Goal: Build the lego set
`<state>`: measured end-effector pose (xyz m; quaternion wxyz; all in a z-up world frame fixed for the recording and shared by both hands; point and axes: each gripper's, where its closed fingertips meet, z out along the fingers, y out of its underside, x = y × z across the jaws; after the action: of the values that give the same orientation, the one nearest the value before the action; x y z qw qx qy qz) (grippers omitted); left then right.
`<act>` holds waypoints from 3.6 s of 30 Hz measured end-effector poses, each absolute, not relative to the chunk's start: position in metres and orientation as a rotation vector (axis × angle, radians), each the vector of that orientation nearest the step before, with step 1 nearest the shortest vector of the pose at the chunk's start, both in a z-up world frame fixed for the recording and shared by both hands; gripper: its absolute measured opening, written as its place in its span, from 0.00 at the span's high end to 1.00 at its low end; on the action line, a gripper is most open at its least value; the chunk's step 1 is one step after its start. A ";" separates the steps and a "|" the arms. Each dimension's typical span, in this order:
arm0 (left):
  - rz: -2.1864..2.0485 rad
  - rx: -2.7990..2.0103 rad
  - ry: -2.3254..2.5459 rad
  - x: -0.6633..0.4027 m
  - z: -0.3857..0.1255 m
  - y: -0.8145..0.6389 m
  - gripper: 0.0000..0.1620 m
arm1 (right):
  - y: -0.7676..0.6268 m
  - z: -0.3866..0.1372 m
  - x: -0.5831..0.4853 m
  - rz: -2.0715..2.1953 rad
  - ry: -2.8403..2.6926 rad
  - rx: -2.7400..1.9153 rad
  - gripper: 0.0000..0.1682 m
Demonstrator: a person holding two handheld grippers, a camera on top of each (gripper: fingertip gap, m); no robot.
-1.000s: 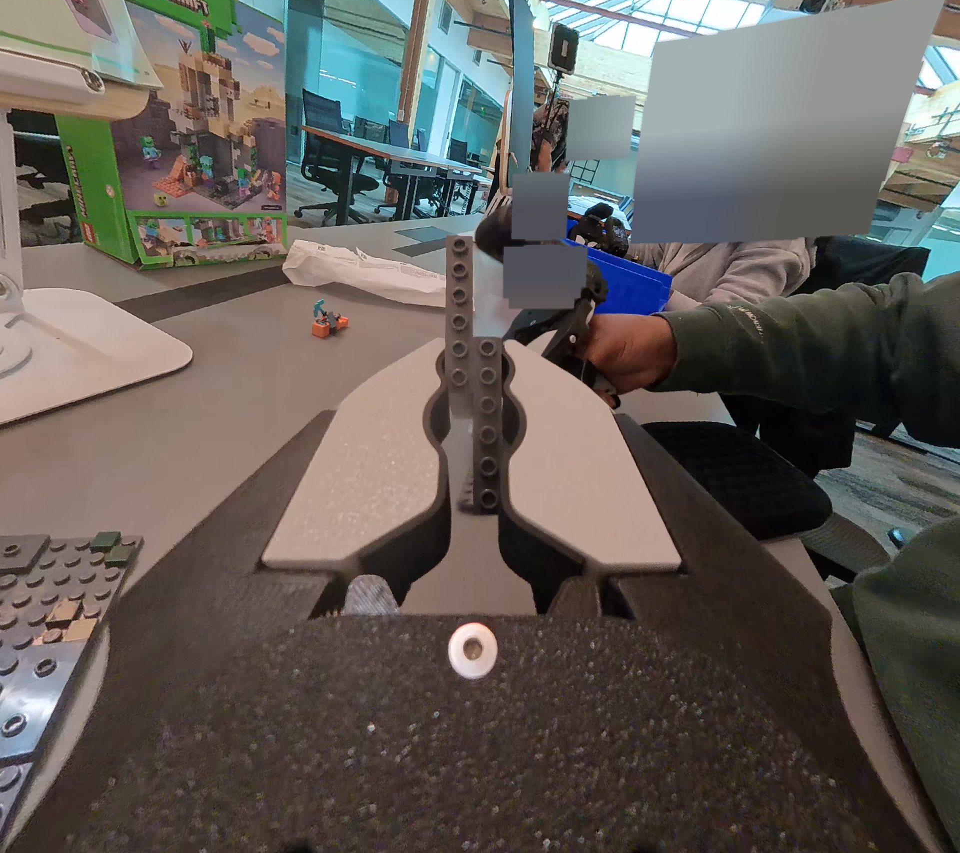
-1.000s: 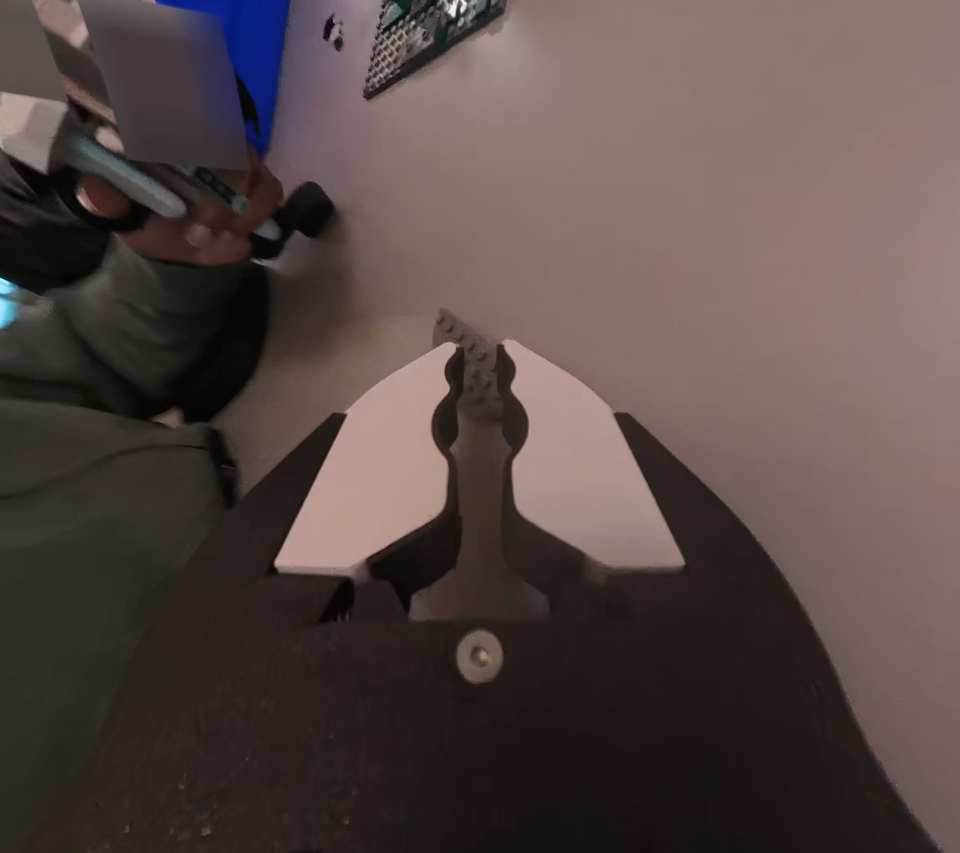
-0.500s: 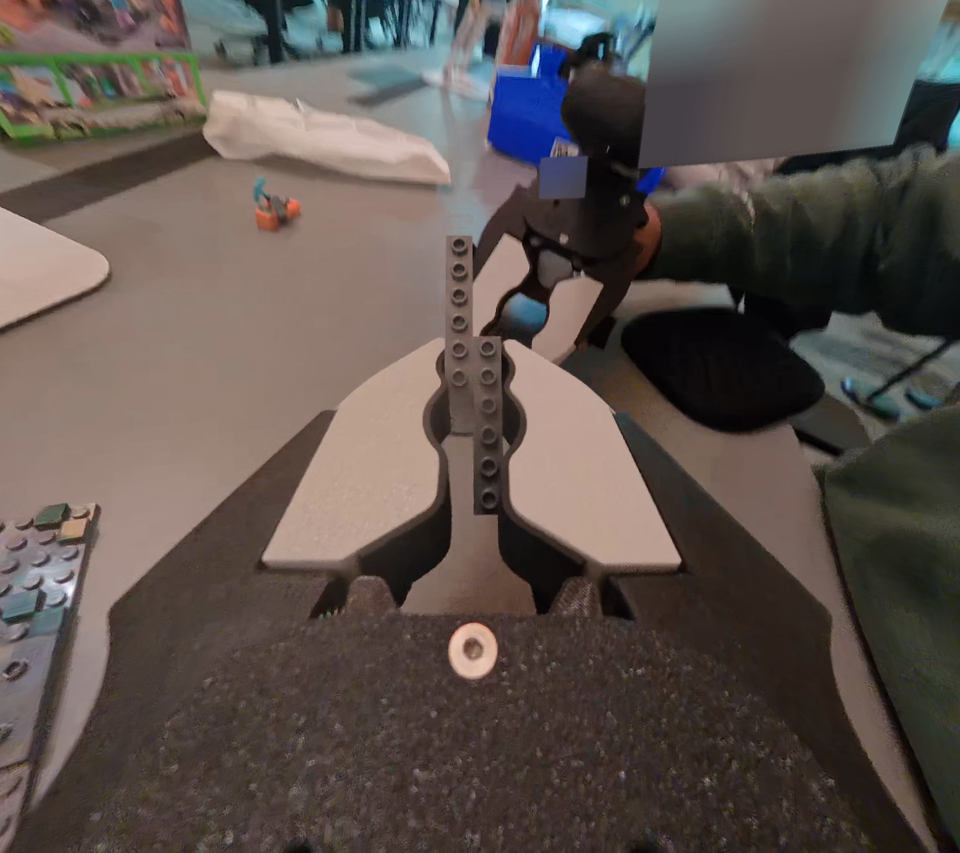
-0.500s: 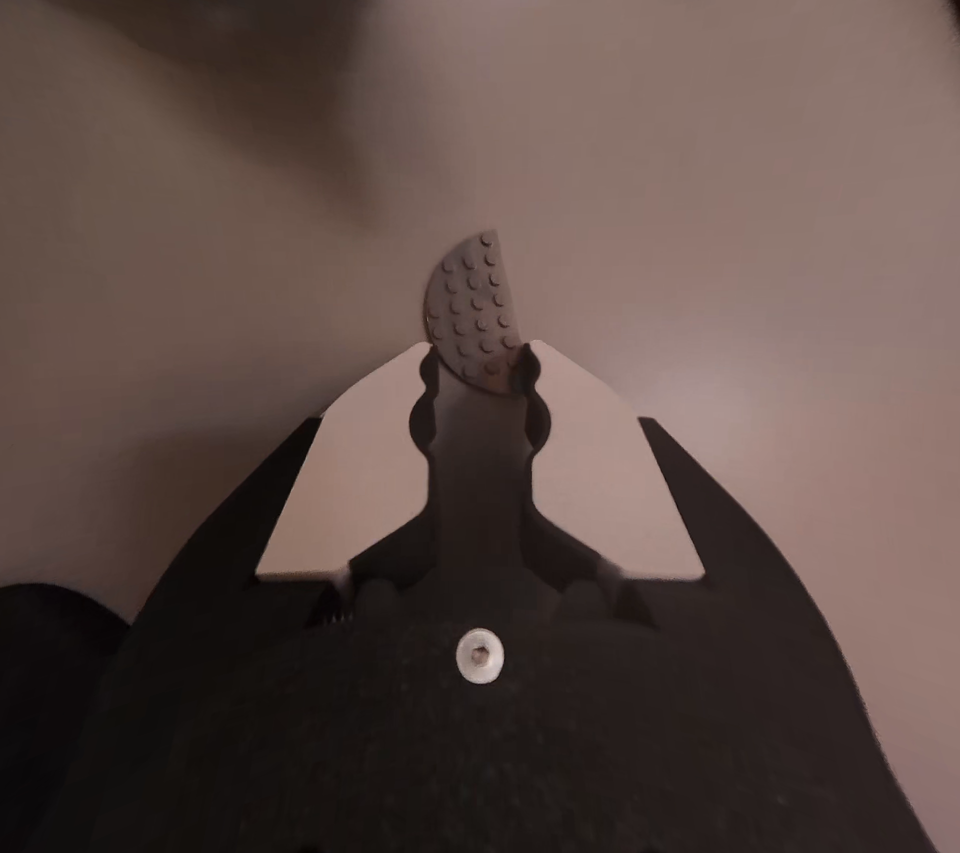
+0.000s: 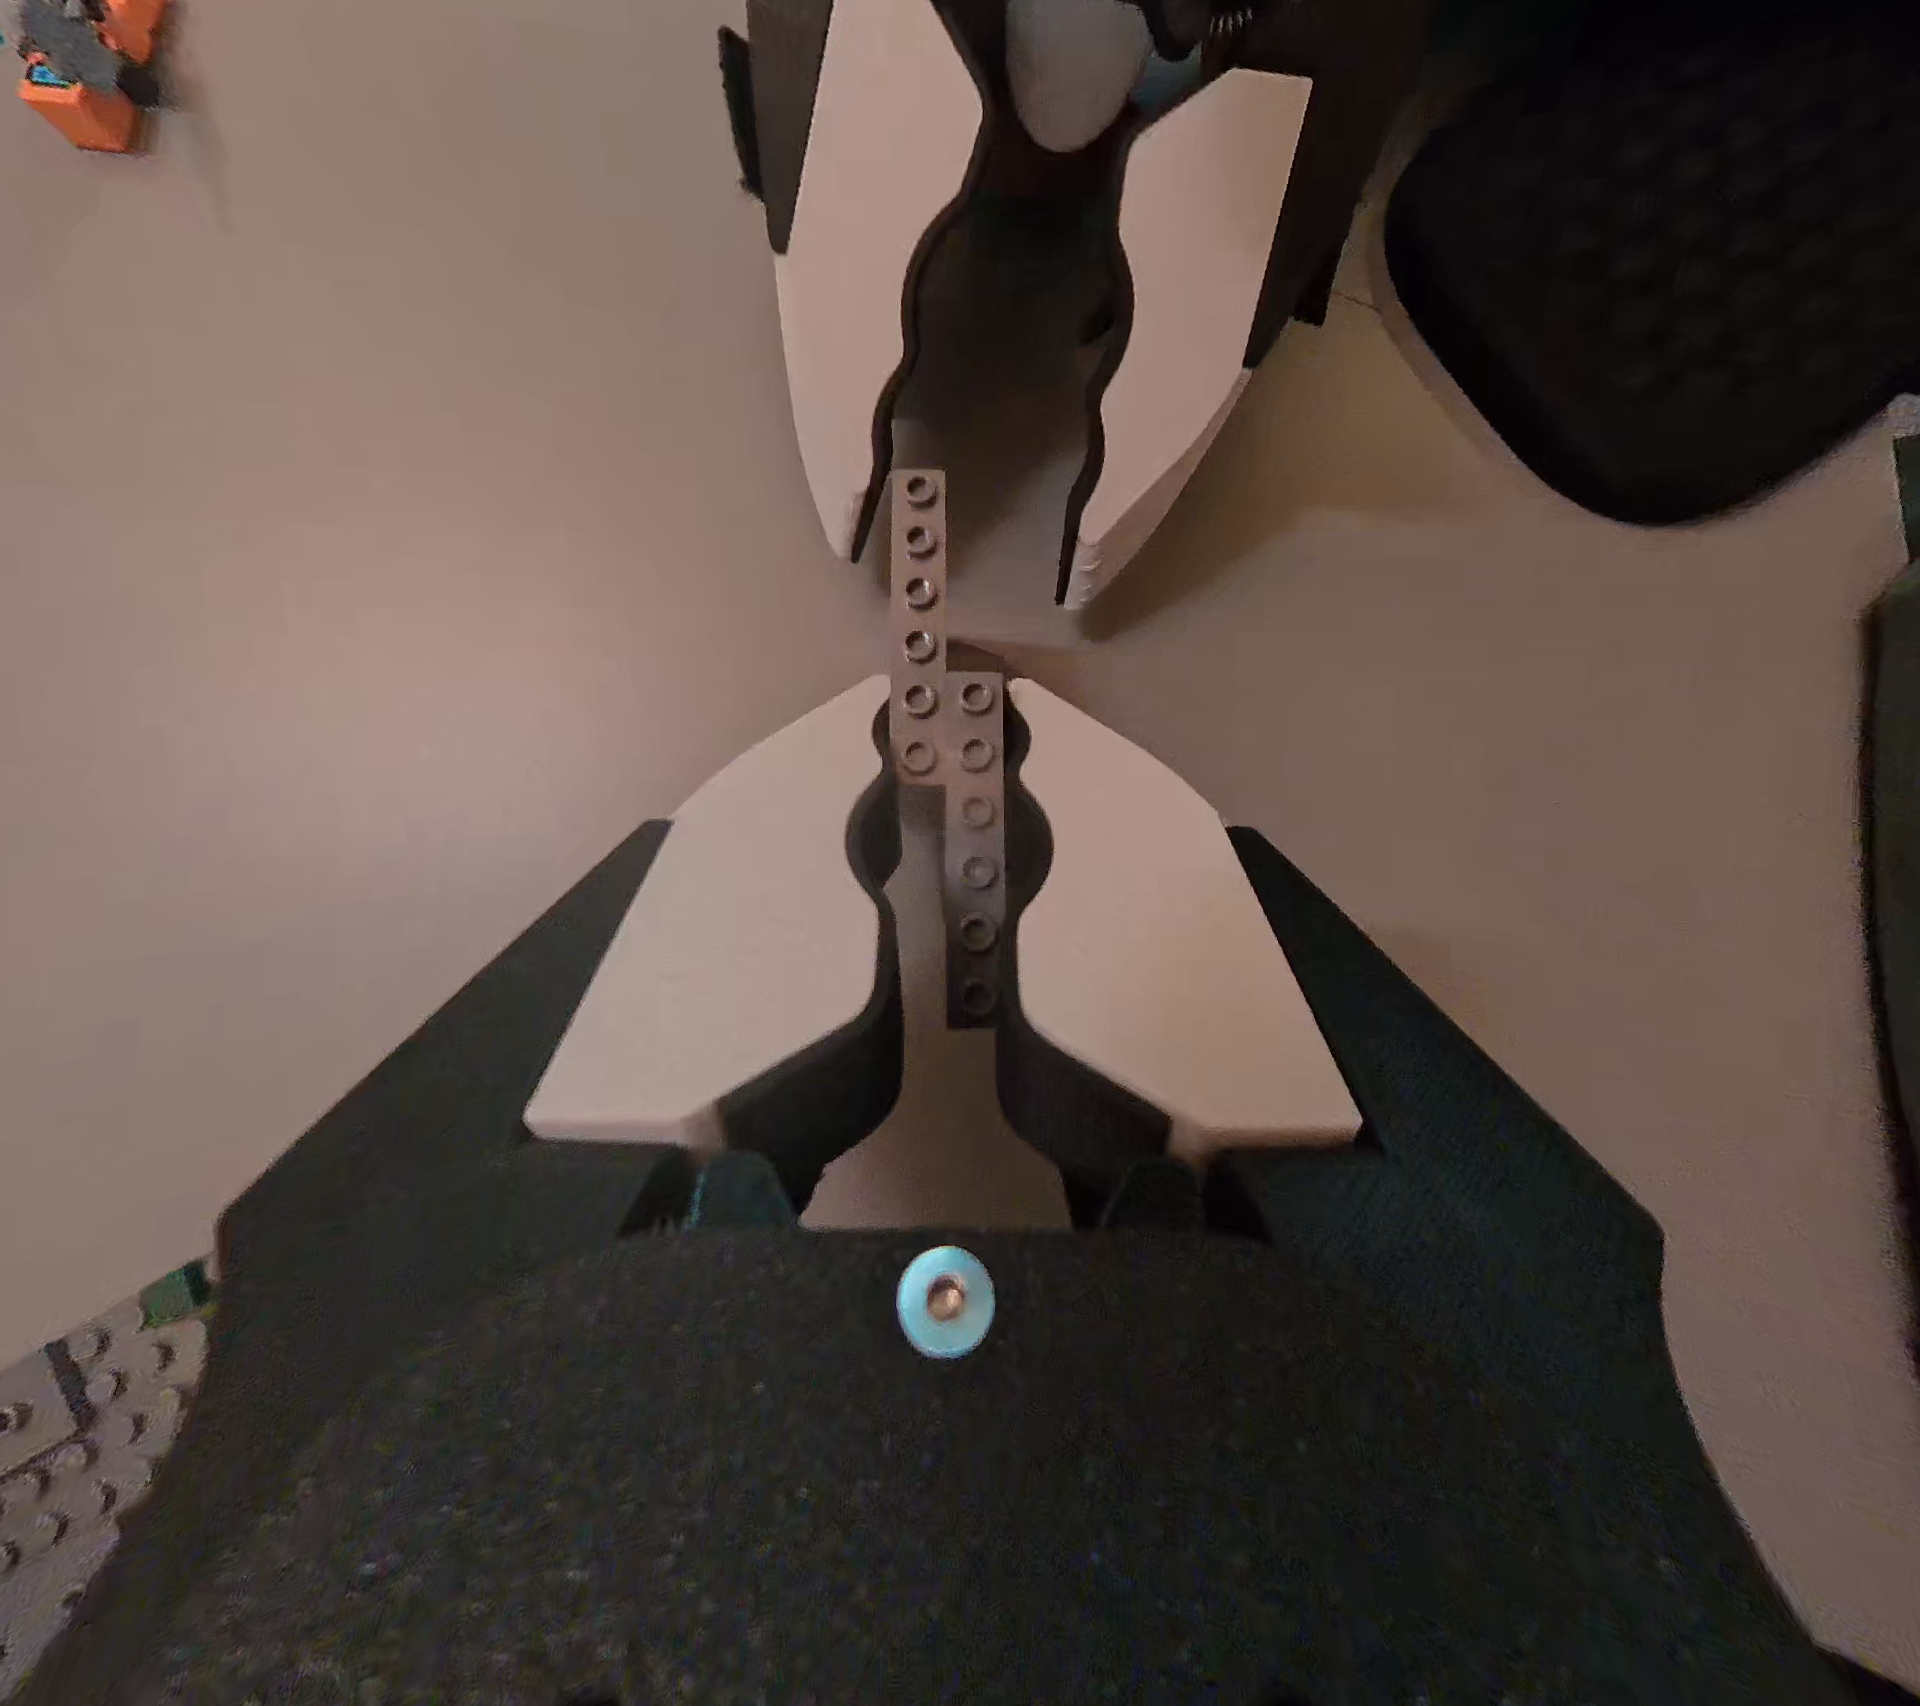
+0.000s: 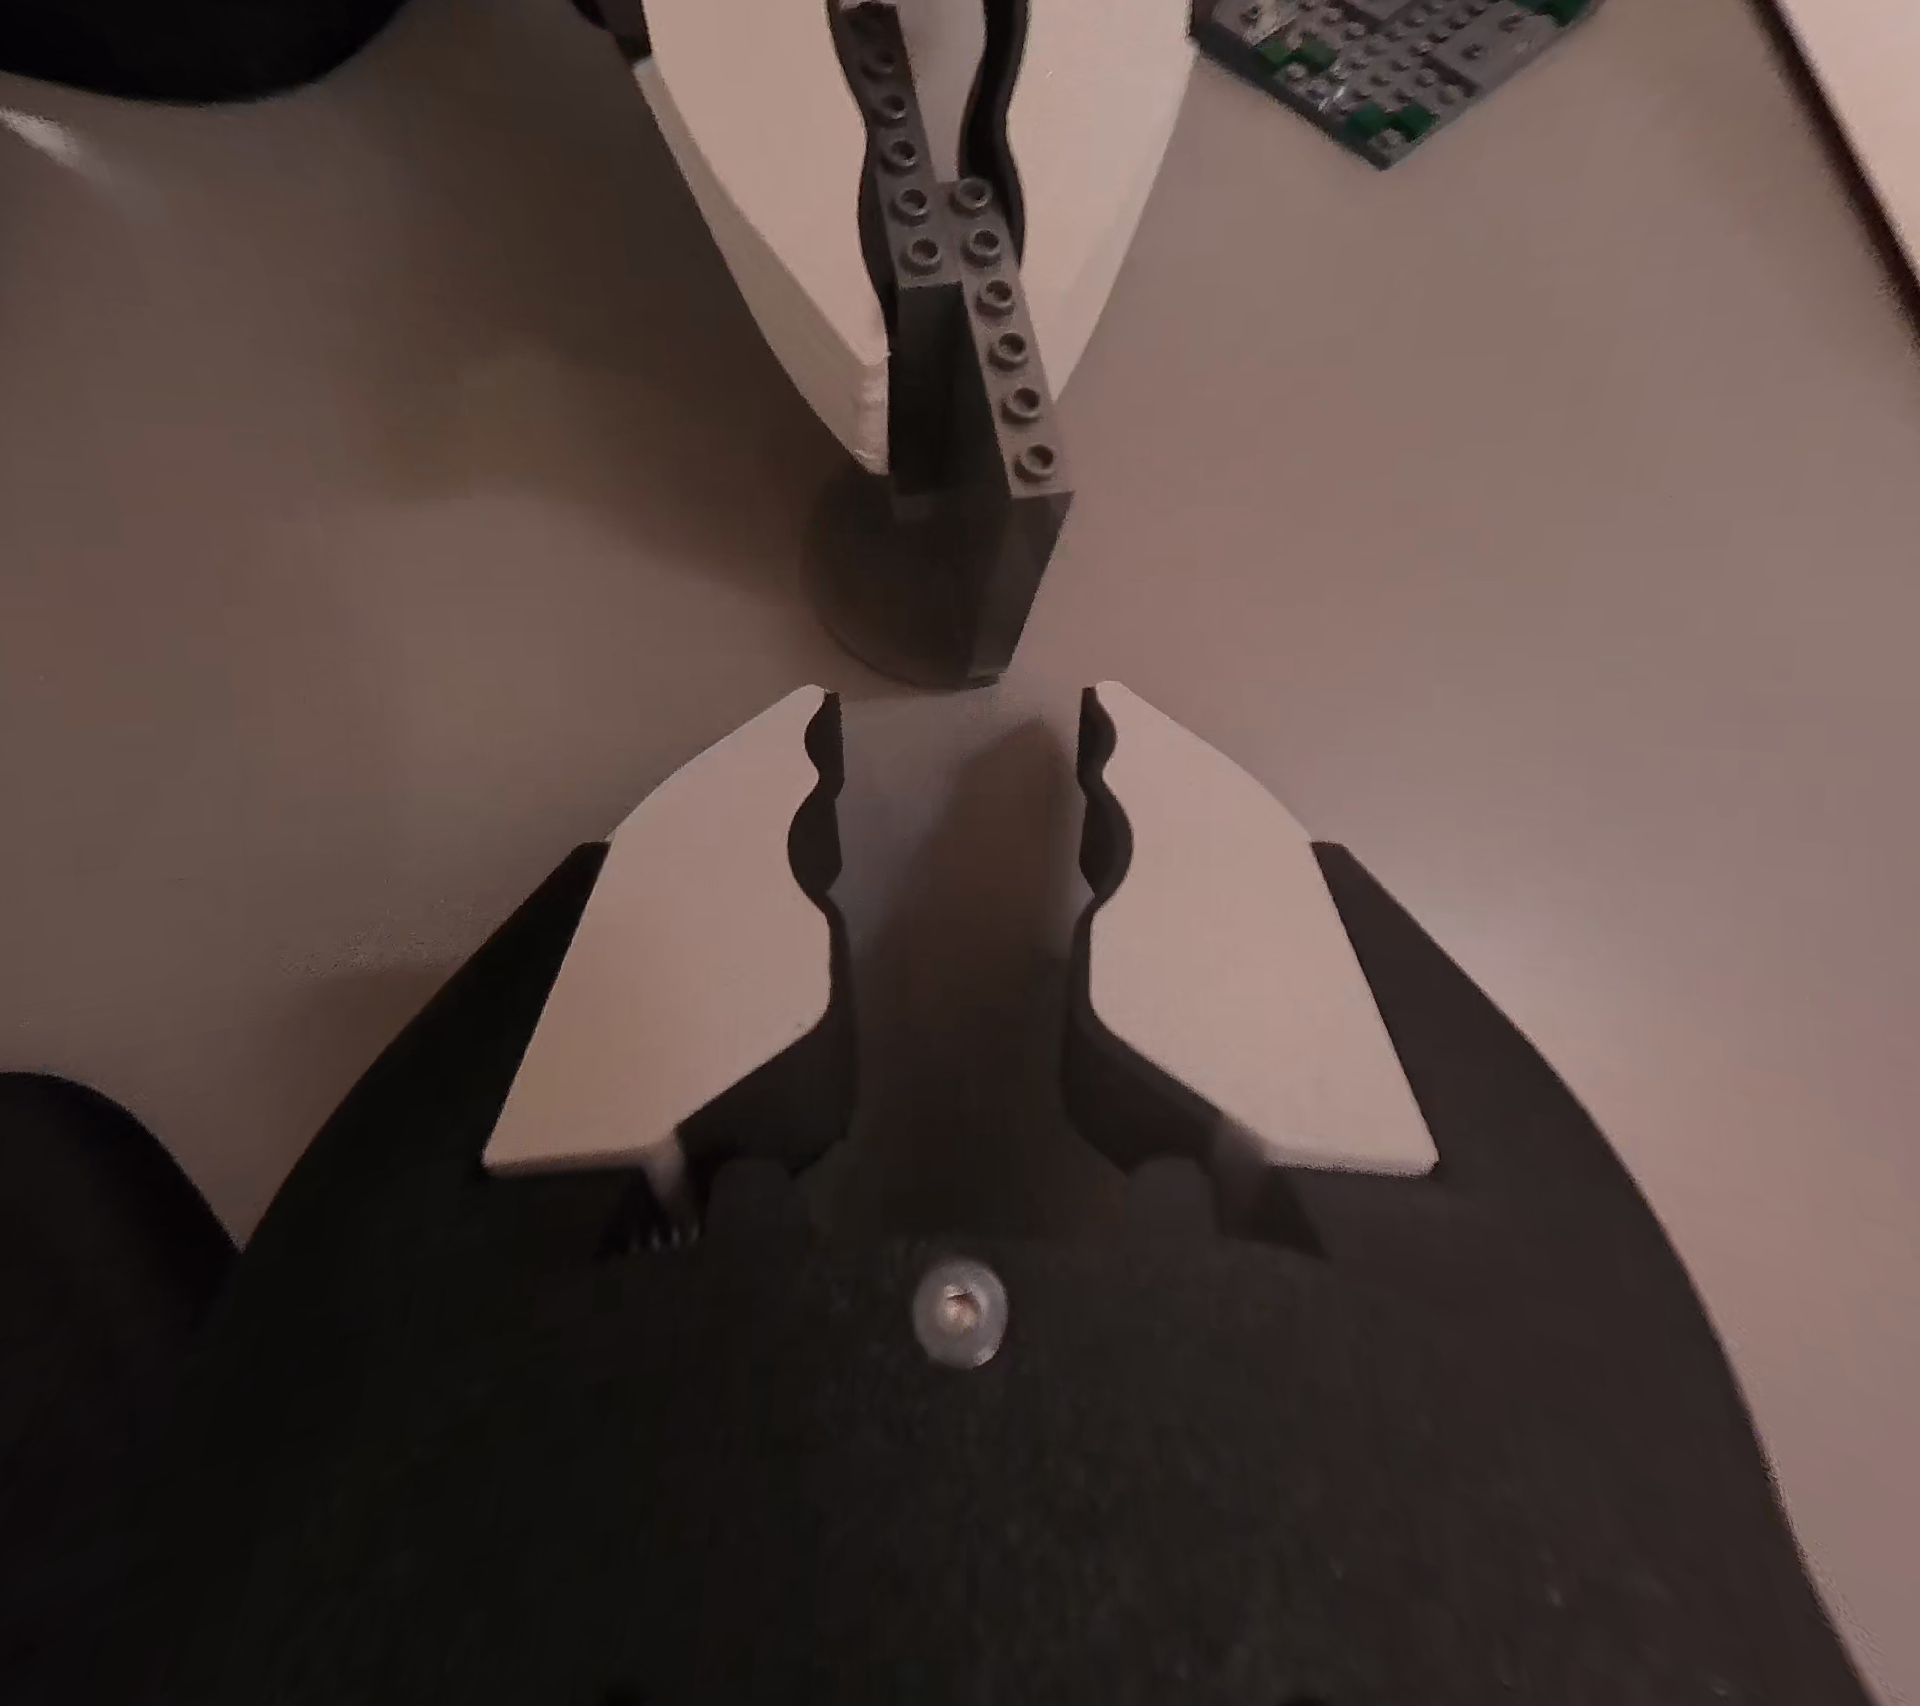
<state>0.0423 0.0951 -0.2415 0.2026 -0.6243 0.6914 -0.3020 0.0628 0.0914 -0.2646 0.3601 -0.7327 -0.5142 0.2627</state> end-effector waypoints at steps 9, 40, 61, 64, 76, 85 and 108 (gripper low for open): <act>-0.851 -1.800 1.841 0.050 -0.247 0.102 0.91 | 0.098 -0.242 0.076 0.853 -1.134 -1.822 0.76; -0.876 -1.795 1.773 0.055 -0.250 0.099 0.91 | 0.102 -0.251 0.082 0.780 -1.107 -1.898 0.78; -0.789 -1.797 1.766 0.055 -0.251 0.097 0.91 | 0.100 -0.254 0.081 0.752 -1.132 -1.906 0.79; -0.785 -1.802 1.764 0.055 -0.251 0.097 0.91 | 0.097 -0.256 0.080 0.754 -1.151 -1.909 0.79; -0.770 -1.771 1.726 0.054 -0.250 0.097 0.91 | 0.083 -0.273 0.071 0.657 -1.291 -1.964 0.77; -0.782 -1.851 1.665 0.044 -0.250 0.097 0.91 | 0.076 -0.276 0.054 0.656 -1.227 -2.126 0.77; -0.817 -2.016 1.375 0.038 -0.250 0.102 0.91 | 0.085 -0.280 0.024 0.233 -0.566 -2.317 0.62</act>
<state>0.0377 0.1022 -0.2498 0.2802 -0.7520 0.5129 -0.3048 0.0239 0.0852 -0.2797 0.3642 -0.9005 -0.2198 0.0906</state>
